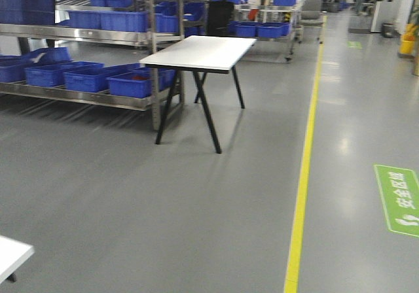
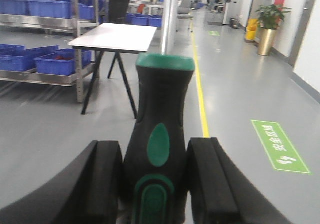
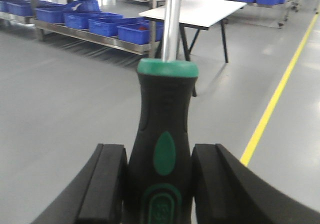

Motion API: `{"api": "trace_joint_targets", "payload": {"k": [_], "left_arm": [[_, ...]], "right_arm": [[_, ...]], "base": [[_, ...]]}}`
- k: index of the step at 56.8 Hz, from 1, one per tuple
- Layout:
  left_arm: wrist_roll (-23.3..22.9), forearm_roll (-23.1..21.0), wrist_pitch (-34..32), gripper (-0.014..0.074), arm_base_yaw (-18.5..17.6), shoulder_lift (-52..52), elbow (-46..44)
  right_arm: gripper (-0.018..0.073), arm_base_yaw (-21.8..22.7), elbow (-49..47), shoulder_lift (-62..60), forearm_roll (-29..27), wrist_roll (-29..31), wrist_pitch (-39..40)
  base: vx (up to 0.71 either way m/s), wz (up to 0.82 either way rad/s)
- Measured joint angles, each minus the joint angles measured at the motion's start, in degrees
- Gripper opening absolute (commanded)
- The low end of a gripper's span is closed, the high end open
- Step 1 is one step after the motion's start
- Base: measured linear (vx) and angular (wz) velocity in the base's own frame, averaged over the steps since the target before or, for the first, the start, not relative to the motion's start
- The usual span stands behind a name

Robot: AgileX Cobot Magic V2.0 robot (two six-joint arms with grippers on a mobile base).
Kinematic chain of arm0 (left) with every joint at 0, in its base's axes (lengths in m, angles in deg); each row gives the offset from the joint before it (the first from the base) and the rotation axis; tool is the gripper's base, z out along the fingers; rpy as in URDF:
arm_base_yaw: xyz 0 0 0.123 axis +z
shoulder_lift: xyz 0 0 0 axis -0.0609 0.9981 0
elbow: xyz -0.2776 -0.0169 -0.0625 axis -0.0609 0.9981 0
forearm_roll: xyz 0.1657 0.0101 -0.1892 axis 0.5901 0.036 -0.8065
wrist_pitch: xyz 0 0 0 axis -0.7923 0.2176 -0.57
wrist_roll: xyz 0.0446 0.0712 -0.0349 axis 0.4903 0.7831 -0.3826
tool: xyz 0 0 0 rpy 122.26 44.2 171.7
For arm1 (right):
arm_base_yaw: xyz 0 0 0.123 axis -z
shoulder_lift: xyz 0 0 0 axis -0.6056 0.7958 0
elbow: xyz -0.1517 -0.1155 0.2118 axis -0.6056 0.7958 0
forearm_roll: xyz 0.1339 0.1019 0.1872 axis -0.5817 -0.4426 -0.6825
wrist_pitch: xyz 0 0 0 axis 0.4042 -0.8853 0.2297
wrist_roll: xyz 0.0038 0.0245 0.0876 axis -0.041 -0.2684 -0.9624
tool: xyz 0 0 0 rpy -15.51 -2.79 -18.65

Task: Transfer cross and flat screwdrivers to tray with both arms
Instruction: 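Drive the base away from the table holding both screwdrivers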

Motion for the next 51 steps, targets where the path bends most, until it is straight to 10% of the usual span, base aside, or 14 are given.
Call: {"api": "trace_joint_targets", "payload": {"k": [51], "left_arm": [[0.0, -0.06, 0.0, 0.0003, 0.0, 0.0, 0.0]], "right_arm": [[-0.0008, 0.0, 0.0, 0.0, 0.0, 0.0, 0.0]], "base": [[0.26, -0.31]]}}
